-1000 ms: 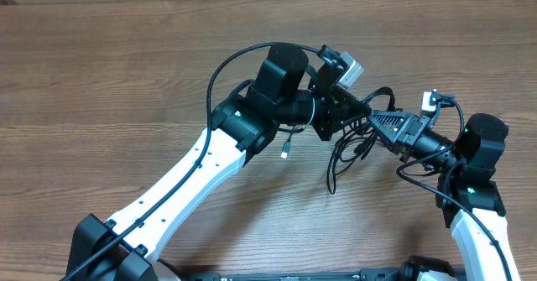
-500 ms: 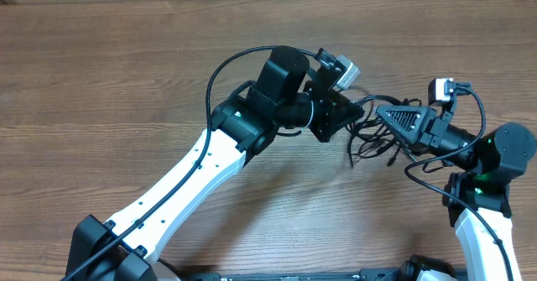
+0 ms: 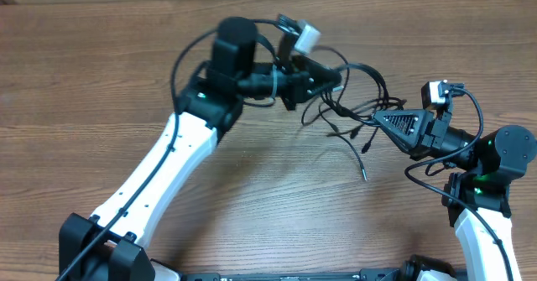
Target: Untangle cables
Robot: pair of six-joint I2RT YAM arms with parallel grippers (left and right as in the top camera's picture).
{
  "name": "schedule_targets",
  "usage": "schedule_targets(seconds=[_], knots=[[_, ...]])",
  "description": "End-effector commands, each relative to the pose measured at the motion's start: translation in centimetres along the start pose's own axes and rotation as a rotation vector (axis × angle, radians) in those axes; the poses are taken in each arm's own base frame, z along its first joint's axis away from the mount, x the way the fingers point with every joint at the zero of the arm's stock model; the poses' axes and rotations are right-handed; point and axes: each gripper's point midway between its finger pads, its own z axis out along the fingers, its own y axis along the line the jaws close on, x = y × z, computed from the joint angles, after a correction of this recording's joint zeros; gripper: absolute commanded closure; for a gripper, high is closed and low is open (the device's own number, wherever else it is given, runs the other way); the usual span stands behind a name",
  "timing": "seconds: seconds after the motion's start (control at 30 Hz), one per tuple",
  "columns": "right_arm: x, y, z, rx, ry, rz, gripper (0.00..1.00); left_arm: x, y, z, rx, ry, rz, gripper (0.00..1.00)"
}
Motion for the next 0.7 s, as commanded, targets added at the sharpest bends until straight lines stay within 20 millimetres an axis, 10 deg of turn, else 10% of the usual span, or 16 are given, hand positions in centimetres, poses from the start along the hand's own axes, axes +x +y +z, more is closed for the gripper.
schedule_targets(seconds=[0.0, 0.67], knots=[[0.5, 0.8, 0.0, -0.005, 0.027, -0.037, 0.96, -2.7, -2.5, -2.5, 0.114, -0.046, 0.011, 0.96], [2.1, -6.3, 2.9, 0.170, 0.008, 0.040, 0.96, -8.7, -5.5, -4.4, 0.180, -0.256, 0.053, 0.96]])
